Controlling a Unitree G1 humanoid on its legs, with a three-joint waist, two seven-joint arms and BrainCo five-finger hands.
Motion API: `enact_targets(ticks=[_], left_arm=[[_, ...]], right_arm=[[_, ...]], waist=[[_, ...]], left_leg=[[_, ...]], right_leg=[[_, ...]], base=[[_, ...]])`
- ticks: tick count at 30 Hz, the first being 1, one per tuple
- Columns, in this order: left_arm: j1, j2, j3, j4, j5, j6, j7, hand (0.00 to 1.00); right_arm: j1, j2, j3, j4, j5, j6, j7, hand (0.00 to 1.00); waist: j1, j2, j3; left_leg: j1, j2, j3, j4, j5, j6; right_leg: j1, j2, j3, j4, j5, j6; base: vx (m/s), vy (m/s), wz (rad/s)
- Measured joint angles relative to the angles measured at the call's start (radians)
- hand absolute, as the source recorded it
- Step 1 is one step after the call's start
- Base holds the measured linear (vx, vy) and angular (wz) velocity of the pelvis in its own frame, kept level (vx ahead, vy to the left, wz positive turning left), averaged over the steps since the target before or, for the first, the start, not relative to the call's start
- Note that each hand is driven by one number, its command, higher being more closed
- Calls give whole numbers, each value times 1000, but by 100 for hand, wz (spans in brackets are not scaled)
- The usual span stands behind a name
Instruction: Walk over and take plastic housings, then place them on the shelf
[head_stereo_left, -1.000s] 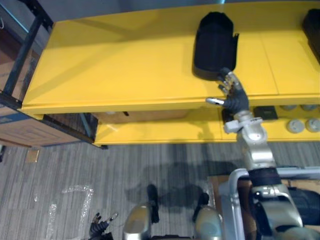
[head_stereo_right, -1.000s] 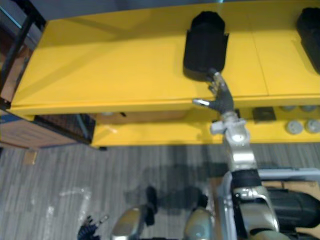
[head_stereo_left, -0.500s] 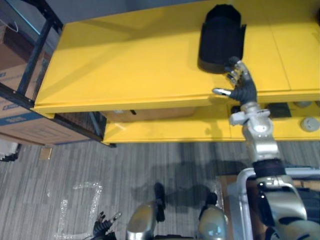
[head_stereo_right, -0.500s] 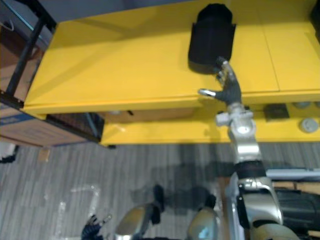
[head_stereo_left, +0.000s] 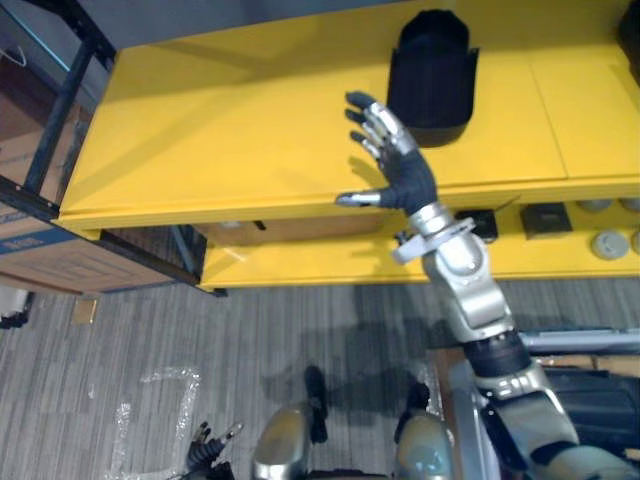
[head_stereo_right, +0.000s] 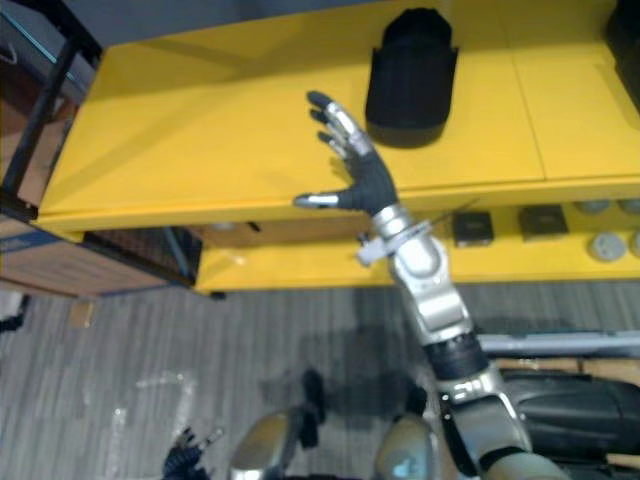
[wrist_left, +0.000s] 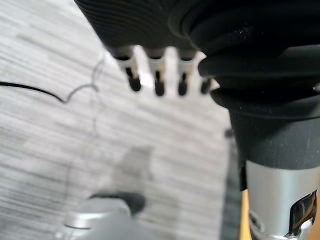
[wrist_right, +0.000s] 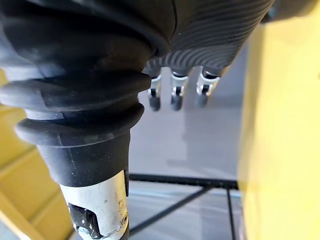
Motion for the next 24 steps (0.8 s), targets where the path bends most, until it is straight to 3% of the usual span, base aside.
enact_targets(ticks=[5,11,17,24], left_arm=[[-8,-7,-16,-1,0,0,3,0],[-12,-22,-48,-1,-6,0,5,0],[-12,-47,-70,-2,-10,-1,5,0],[-12,-49,-92,-3,-9,0,2,0]], right_arm=[[-75,80,36,210,-58,54,-138,0],[-200,136,33,394,-94,54,-295,0],[-264,145,32,469,-114,64,-385,0],[-306,148,-19,529,-155,79,-498,0]], waist=[[16,0,0],[39,18,9],[48,60,21],[55,65,20]], left_leg=[[-1,0,-2,0,1,-1],[-5,-7,-18,1,1,-1],[-9,-19,-33,0,4,2],[-26,-29,-49,2,8,4]], right_leg=[[-1,0,-2,3,-1,-1],[6,-7,-17,4,-2,-1],[5,-23,-33,24,-16,2],[-8,-34,-40,36,-20,3]], base=[[0,0,0],[1,-3,7],[3,-5,10],[13,-5,6]])
